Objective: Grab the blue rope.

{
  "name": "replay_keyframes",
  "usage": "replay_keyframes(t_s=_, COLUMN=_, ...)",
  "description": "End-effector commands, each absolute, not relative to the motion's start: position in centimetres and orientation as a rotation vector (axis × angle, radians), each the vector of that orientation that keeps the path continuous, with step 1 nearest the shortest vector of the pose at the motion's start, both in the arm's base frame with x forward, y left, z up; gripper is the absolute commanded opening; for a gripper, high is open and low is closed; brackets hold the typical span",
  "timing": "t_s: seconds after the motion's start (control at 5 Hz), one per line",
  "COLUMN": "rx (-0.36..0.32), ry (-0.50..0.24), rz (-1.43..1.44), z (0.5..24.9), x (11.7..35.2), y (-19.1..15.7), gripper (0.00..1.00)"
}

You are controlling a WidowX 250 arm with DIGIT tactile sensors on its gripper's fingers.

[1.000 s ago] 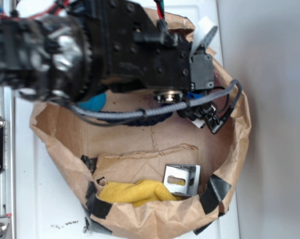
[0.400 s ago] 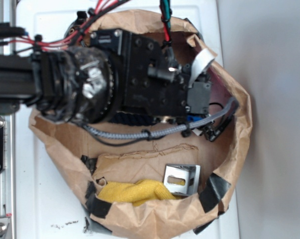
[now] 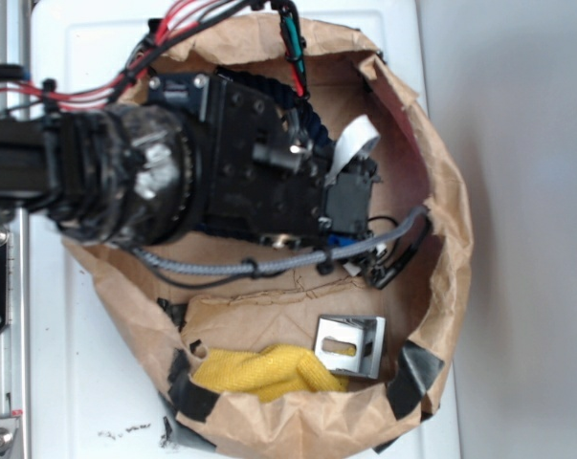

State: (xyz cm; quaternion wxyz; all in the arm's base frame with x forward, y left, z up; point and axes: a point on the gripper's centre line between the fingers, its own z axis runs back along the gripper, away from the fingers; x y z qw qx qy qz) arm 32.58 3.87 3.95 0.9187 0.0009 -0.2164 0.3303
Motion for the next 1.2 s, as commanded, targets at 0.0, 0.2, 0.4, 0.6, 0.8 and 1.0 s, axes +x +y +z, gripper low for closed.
replay_keyframes(t_s=0.0, rx=-0.018, ry=-0.473, rz=0.648, z=5.3, x=32.8, y=4.4, gripper=1.00)
replay_keyframes(t_s=0.2, rx=-0.002, ry=-0.464, rz=0.623, z=4.1, x=33.0, y=3.7, gripper=1.00)
replay_keyframes(t_s=0.4, rx=0.012, ry=-0.463, rz=0.637, z=4.1, x=33.1, y=3.6, gripper=0.00)
replay_keyframes(t_s=0.6, rx=0.025, ry=-0.489, rz=0.651, z=4.5, x=33.1, y=3.9, gripper=0.00)
replay_keyframes(t_s=0.8, rx=0.022, ry=-0.491, rz=0.647, z=4.8, x=33.0, y=4.1, gripper=0.00)
replay_keyframes(t_s=1.0, rx=0.028, ry=-0.500, rz=0.664, z=5.2, x=33.1, y=4.3, gripper=0.00)
